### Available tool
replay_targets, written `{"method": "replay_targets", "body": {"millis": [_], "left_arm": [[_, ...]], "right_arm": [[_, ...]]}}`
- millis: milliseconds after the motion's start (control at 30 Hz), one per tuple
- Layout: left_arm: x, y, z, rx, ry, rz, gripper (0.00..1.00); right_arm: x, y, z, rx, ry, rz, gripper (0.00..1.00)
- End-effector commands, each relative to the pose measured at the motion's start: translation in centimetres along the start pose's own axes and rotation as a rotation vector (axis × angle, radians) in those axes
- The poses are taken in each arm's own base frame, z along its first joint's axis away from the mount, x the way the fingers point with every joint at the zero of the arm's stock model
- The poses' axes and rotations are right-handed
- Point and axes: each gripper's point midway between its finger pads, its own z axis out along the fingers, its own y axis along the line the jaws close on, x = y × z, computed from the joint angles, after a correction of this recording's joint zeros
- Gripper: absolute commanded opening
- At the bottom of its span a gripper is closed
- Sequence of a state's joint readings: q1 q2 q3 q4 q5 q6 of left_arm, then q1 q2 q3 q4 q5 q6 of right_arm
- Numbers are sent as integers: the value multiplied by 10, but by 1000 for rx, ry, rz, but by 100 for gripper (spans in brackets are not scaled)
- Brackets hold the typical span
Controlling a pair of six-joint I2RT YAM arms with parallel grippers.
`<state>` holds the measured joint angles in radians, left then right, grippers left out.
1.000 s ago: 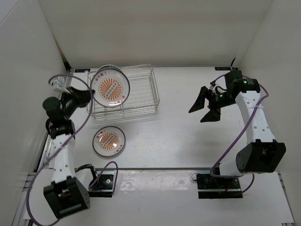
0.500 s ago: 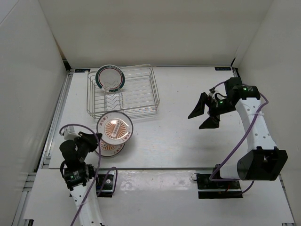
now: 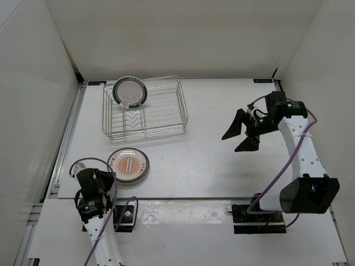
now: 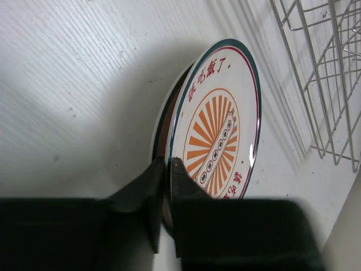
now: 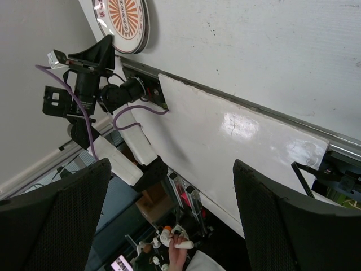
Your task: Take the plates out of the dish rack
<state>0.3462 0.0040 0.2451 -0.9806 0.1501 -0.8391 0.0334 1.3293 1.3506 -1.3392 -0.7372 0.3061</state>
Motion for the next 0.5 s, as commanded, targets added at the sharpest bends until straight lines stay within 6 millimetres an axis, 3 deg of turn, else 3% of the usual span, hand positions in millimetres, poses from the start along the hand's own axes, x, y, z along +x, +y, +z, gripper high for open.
{"method": "replay_targets", "body": {"millis": [0,167,200,300,433,467], "left_arm": [[-10,9,-9,-65,-57,-2,29],[-18,4,-18,-67,-76,22,59],[-21,1,-21,-74,-76,31,77],[-33,-6,-33,-106,-93,41,100],[-60,-34,-40,-78,-120,108,100],[-73,-54,-40,-9,-154,137,100]], "right_arm": [[29,6,-10,5,80,73,90],[29,6,-11,1,78,73,90],[28,6,-10,2,81,78,90],[29,6,-9,-1,91,85,90],[29,7,-8,-5,100,88,90],[28,7,-8,-5,99,92,90]]}}
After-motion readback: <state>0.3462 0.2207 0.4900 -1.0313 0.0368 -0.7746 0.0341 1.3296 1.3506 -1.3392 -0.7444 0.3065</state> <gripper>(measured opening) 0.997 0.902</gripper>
